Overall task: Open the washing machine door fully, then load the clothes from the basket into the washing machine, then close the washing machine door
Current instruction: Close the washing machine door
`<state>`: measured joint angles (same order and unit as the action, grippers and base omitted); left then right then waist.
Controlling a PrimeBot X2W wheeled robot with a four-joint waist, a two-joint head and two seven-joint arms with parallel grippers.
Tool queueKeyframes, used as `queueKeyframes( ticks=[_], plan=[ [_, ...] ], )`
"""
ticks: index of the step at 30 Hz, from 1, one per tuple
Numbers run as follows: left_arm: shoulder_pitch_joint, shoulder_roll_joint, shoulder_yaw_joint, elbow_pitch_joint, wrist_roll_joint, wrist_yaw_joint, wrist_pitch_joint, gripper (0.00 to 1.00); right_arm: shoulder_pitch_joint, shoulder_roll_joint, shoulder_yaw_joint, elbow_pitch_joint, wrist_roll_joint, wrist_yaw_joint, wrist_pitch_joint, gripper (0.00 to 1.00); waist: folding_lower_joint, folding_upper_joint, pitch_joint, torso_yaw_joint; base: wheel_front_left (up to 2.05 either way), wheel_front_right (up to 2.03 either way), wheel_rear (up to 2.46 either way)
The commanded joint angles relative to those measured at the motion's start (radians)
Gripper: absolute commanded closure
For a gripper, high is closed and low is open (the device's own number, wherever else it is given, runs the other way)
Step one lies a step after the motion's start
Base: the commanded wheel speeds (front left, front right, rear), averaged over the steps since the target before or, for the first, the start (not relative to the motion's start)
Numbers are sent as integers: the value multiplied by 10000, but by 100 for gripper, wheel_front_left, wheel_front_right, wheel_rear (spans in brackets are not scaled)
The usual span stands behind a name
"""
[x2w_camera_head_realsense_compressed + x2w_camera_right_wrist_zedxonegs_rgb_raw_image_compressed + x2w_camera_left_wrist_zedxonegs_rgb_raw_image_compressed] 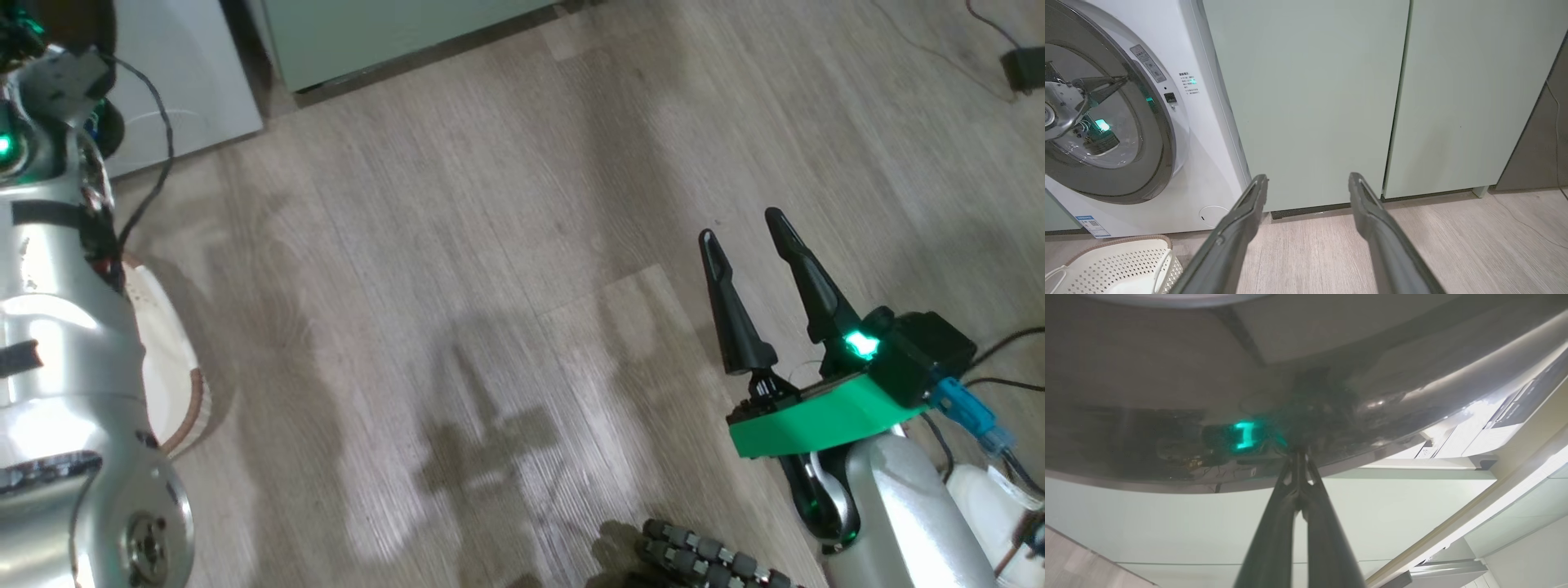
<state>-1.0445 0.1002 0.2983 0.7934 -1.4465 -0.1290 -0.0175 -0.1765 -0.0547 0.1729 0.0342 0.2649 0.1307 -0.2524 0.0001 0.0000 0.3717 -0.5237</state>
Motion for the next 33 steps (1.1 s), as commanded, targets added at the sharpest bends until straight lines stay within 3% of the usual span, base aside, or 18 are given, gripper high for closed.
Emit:
queueKeyframes(
  ticks=[1, 10, 18, 21, 24, 30, 33],
  plan=[
    [91, 291, -26, -352, -94, -17, 112, 100, -76, 43, 139, -288, -34, 0, -93, 0, -1, 0, -135, 163, 0, 0, 0],
    [2115, -26, -1166, -1399, -131, -17, 1058, 100, 99, 44, 5, -180, -376, 0, -93, 0, -1, 0, -1126, 1211, 0, 0, 0],
    [4746, 152, -3590, -3486, 834, -17, 1540, 100, 512, -64, -255, -82, -581, 0, -93, 0, -1, 0, -2205, 2564, 0, 0, 0],
    [5675, 465, -4549, -4464, 1313, -17, 1098, 100, 658, -87, -452, -87, -580, 0, -93, 0, -1, 0, -2548, 3096, 0, 0, 0],
    [6352, 1188, -5657, -5077, 2459, -17, 201, 100, 803, -110, -571, -117, -596, 0, -93, 0, -1, 0, -2797, 3627, 0, 0, 0],
    [6957, 2380, -7252, -5057, 4486, -17, -1608, 100, 983, -145, -705, -145, -635, 0, -93, 0, -1, 0, -3156, 4387, 0, 0, 0],
    [7159, 2727, -7477, -4887, 5437, -14, -2236, 100, 1106, -140, -858, -183, -646, 0, -93, 0, -1, 0, -3328, 4770, 0, 0, 0]
  ],
)
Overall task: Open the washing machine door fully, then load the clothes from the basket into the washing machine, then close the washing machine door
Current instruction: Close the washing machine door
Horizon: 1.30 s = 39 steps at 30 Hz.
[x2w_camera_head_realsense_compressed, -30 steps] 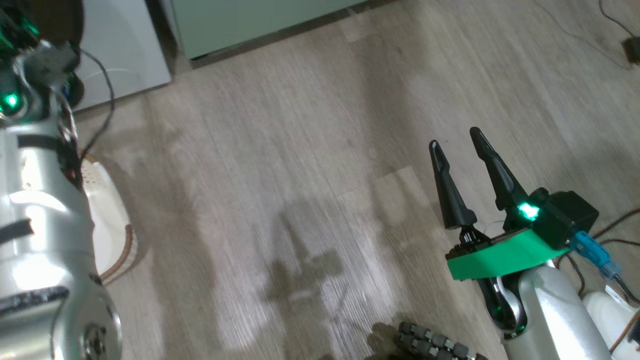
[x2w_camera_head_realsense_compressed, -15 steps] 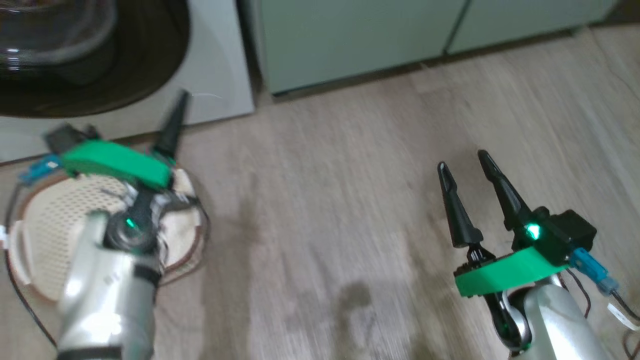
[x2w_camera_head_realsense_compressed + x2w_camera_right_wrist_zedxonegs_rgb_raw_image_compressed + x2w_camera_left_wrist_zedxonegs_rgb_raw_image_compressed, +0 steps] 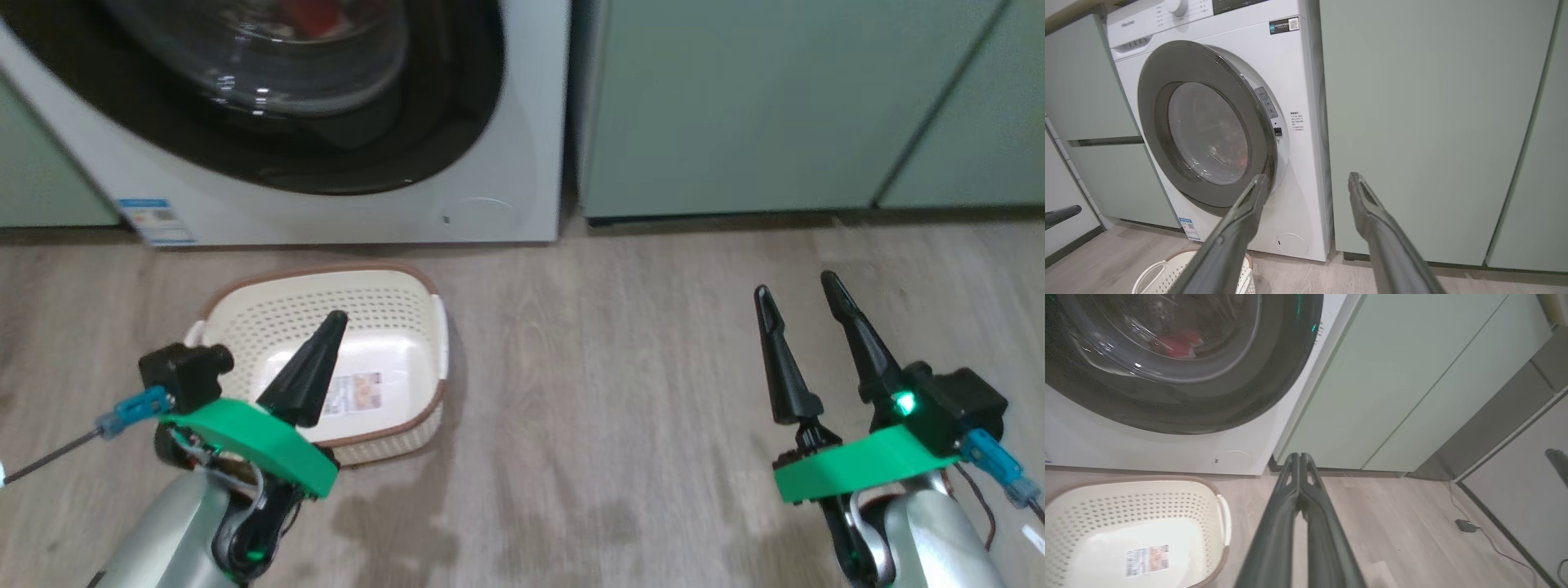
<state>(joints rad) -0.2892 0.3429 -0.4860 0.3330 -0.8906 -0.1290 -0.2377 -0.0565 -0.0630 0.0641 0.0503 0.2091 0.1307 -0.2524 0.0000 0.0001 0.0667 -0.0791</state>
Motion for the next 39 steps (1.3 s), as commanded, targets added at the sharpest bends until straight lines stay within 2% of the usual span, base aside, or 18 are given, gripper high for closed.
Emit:
queueKeyframes(
  ticks=[1, 2, 4, 8, 12, 15, 18, 22, 23, 25, 26, 27, 39],
  plan=[
    [-333, 318, 449, -251, 211, 29, -136, 100, -49, -56, 192, -366, -93, 0, -93, 0, 0, -1, -322, 443, 0, 0, 0],
    [-254, 271, 611, -264, 513, 146, -194, 100, -6, -65, 171, -384, -106, 0, -93, 0, 0, -1, -358, 553, 0, 0, 0],
    [-11, -212, 1548, -601, 777, 411, -229, 100, 72, -79, 119, -416, -130, 0, -93, 0, 0, -1, -421, 756, 0, 0, 0],
    [887, -1212, 3457, -1849, 2781, 830, -237, 100, 134, -95, 98, -453, -170, 0, -93, 0, 0, -1, -501, 970, 0, 0, 0],
    [1732, -2336, 4709, -2922, 4717, 701, -238, 100, 198, -108, 55, -484, -182, 0, -93, 0, 0, -1, -550, 1094, 0, 0, 0],
    [2093, -2720, 5045, -3329, 5783, 468, -239, 100, 214, -159, 97, -464, -175, 0, -93, 0, 0, -1, -569, 1134, 0, 0, 0],
    [2357, -2878, 5126, -3314, 6280, 335, -239, 100, 196, -169, 137, -427, -160, 0, -93, 0, 0, -1, -596, 1118, 0, 0, 0],
    [2506, -2919, 5023, -3168, 6321, 280, -240, 100, 170, -142, 113, -365, -171, 0, -93, 0, 0, -1, -609, 1066, 0, 0, 0],
    [2547, -2921, 4911, -3082, 6215, 281, -240, 74, 170, -131, 105, -347, -179, 0, -93, 0, 0, -1, -615, 1050, 0, 0, 0],
    [2588, -2923, 4759, -2945, 6041, 351, -240, 40, 168, -109, 109, -319, -179, 0, -93, 0, 0, -1, -621, 1013, 0, 0, 0],
    [2593, -2923, 4698, -2899, 6032, 381, -240, 12, 164, -98, 112, -311, -177, 0, -93, 0, 0, -1, -622, 993, 0, 0, 0],
    [2598, -2924, 4628, -2831, 6065, 390, -240, 0, 161, -88, 114, -305, -174, 0, -93, 0, 0, -1, -624, 975, 0, 0, 0],
    [2567, -2926, 4241, -2624, 6565, 526, -240, 0, 193, 61, -126, 179, 285, 0, -93, 0, 0, -1, -655, 882, 0, 0, 0]
  ],
)
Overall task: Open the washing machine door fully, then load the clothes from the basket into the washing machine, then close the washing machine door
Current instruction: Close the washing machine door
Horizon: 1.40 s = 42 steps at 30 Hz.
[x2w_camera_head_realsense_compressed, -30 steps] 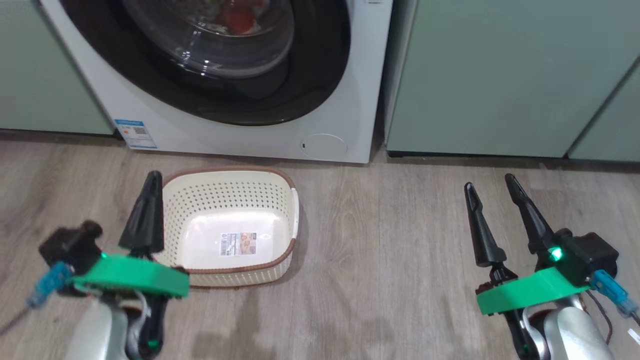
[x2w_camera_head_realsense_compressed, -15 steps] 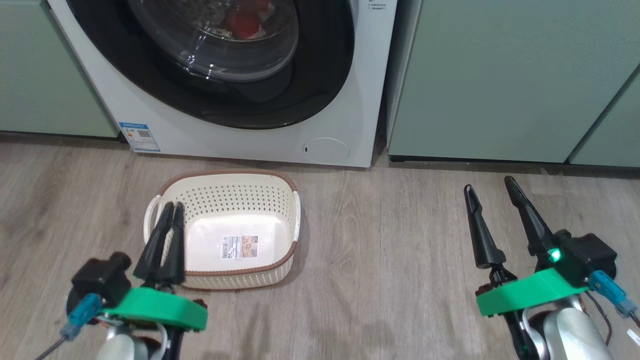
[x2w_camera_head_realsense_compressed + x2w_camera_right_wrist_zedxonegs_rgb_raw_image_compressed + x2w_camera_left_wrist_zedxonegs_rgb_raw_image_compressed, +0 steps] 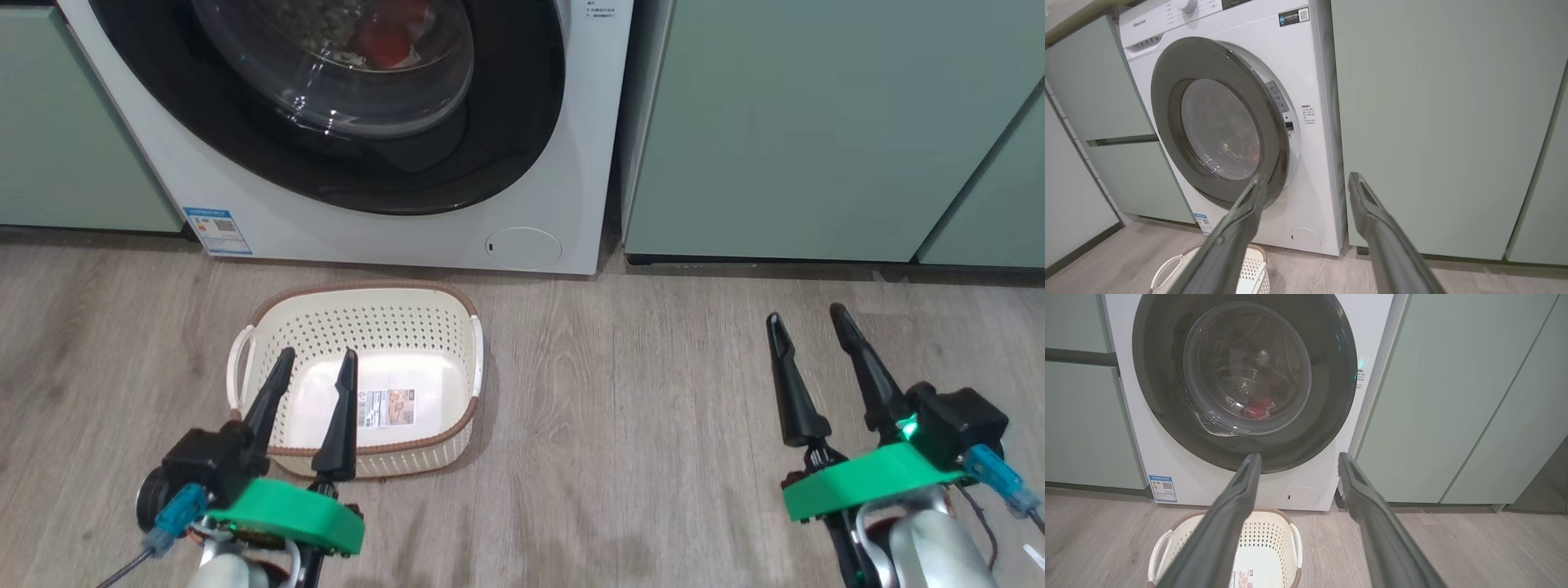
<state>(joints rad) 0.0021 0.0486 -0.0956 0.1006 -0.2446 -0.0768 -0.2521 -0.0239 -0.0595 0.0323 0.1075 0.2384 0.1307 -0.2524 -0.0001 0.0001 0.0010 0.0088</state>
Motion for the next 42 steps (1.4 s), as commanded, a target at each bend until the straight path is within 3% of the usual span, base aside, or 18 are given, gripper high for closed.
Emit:
queueKeyframes(
  ticks=[1, 8, 42],
  plan=[
    [-340, 17, 307, -293, 113, 21, -97, 0, -126, 38, 144, -199, -49, 0, -93, 0, 1, -1, -1, 1, 0, 0, 0],
    [-351, 17, 212, -156, 184, 26, -97, 0, -228, 77, -240, 190, -340, 0, -93, 0, 1, -1, -10, 16, 0, 0, 0],
    [-363, 16, -58, -136, 221, 234, -97, 0, -240, 92, -95, -138, -309, 0, -93, 0, 1, -1, 132, 121, 0, 0, 0]
  ],
)
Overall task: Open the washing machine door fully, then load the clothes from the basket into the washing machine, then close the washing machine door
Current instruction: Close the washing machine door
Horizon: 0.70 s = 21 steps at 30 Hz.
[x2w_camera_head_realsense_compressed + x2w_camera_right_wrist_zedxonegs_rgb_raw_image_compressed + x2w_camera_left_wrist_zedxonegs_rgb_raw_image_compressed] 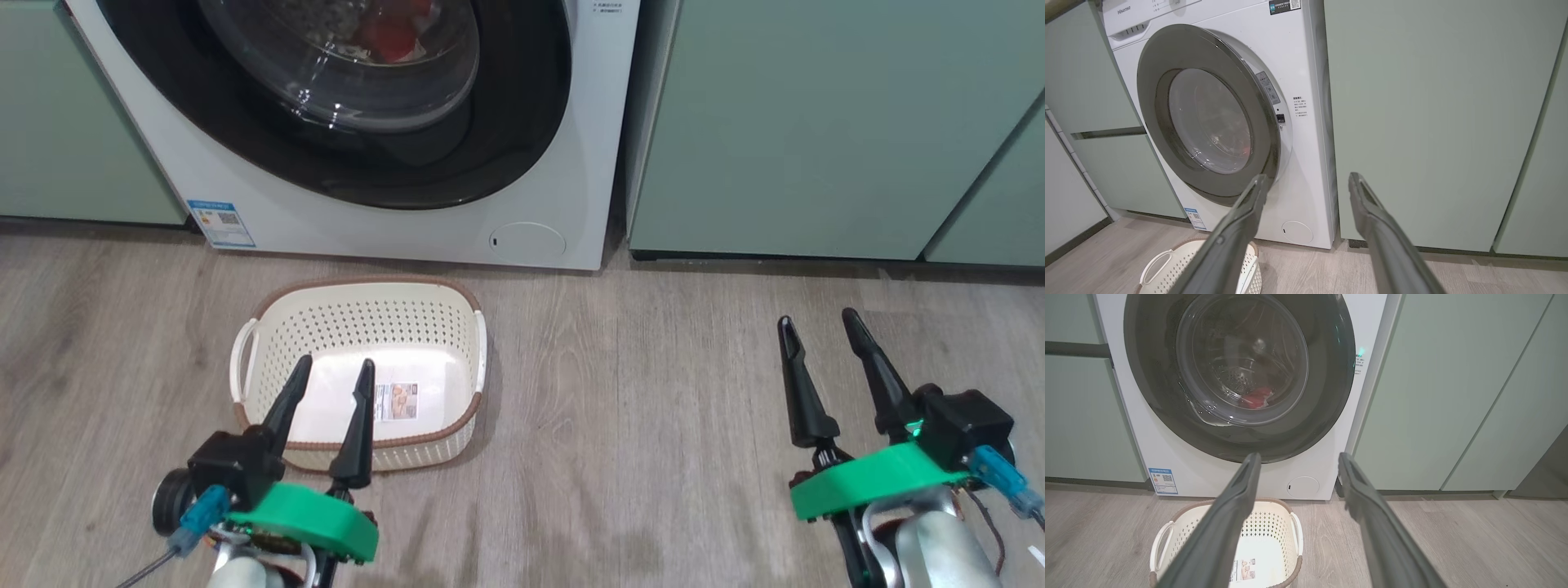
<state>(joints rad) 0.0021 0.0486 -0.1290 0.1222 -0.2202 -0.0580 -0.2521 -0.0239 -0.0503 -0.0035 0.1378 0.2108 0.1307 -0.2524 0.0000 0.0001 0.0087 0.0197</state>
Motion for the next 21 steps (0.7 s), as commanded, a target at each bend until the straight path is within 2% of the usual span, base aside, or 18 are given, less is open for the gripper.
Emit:
queueKeyframes(
  ticks=[1, 4, 5, 6, 14, 18, 21],
  plan=[
    [-363, 16, 276, -353, -23, 46, -97, 0, -240, 0, 263, -441, -32, 0, -93, 0, 0, -1, 55, 12, 0, 0, 0],
    [-422, 16, 218, -390, -27, 54, -97, 0, -275, 1, 347, -582, -8, 0, -93, 0, 0, -1, 256, 64, 0, 0, 0],
    [-459, 16, 192, -408, -27, 56, -97, 0, -312, -17, 398, -656, -32, 0, -93, 28, 0, -1, 355, 91, 0, 0, 0],
    [-509, 16, 165, -430, -27, 63, -97, 0, -364, -66, 465, -747, -69, 0, -93, 100, 0, -1, 476, 122, 0, 0, 0],
    [-1420, 16, 40, -749, -127, 194, -97, 0, -1705, -945, 1192, -806, -266, 0, -93, 100, 0, -1, 2042, 604, 0, 0, 0],
    [-2042, 16, -288, -890, 19, 138, -97, 0, -2978, -1787, 1991, -500, -169, 0, -93, 100, 0, -1, 2898, 1059, 0, 0, 0],
    [-2366, 16, -436, -1049, -181, 292, -97, 0, -4163, -2459, 2670, -214, 125, 0, -93, 100, 0, -1, 3504, 1404, 0, 0, 0]
  ],
)
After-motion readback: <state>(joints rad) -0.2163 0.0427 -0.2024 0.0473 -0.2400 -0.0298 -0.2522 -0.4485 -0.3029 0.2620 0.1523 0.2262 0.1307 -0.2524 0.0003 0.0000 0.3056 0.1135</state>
